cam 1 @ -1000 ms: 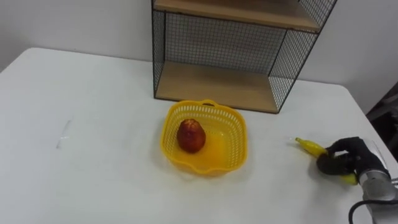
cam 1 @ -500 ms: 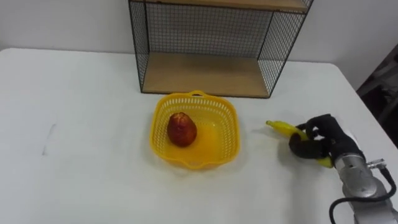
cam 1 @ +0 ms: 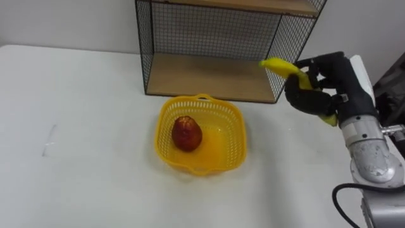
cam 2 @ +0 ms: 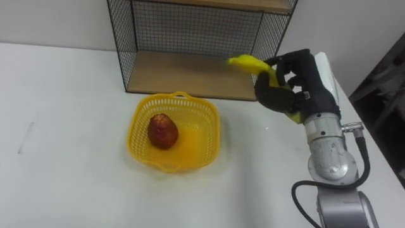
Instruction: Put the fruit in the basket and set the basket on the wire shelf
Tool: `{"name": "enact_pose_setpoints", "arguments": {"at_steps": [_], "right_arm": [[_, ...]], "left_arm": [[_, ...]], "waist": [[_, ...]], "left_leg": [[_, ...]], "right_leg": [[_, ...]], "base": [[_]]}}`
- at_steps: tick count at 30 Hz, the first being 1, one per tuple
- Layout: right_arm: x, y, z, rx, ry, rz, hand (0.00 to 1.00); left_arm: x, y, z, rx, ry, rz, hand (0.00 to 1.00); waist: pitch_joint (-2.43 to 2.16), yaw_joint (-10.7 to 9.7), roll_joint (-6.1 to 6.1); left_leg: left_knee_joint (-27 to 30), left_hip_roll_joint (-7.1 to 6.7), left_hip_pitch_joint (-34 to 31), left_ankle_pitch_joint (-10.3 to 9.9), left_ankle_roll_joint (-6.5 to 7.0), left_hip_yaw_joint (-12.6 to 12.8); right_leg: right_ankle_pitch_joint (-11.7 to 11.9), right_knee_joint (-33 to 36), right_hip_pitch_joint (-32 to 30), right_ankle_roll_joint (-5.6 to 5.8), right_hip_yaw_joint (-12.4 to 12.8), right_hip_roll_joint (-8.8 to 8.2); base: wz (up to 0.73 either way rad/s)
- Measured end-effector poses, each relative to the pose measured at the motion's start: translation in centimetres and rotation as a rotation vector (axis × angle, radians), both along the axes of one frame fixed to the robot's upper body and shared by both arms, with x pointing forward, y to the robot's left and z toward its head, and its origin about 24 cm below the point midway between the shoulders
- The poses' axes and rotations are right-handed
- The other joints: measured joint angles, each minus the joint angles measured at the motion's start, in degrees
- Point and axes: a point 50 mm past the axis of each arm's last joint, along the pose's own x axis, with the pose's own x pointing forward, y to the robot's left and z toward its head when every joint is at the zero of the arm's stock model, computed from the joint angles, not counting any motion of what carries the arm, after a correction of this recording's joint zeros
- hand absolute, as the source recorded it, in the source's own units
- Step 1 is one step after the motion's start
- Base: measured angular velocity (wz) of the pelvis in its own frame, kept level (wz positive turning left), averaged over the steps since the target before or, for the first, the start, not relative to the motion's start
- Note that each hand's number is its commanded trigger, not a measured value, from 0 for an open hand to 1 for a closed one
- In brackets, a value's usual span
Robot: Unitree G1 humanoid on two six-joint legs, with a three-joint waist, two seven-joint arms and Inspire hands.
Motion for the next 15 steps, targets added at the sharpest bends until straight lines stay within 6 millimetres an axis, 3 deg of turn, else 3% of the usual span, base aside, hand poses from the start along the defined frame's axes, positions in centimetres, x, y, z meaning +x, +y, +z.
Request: {"name": "enact_pose_setpoints", "arguments": {"at_steps": [6,15], "right_arm": [[-0.2,1.0,1.0,-0.003,-0.048,0.042,1.0],[-0.5,4.7,1.0,-0.028,0.0,0.272,1.0]], "left_arm": [[-0.1,-0.2,-0.1,-0.021,0.009,0.0,0.0],[0.1,-0.6,-0.3,-0.044,0.027,-0.013,0.0]], "waist": [[0.14,0.8,0.29],[0.25,2.4,0.55]], "left_leg": [[-0.1,0.18,-0.1,0.0,-0.01,0.1],[-0.1,0.26,-0.2,0.0,-0.01,0.2]], "right_leg": [[0.0,0.6,-0.5,-0.04,0.2,0.22],[0.0,0.6,-0.5,-0.05,0.3,0.32]], "base": [[-0.01],[0.0]]}}
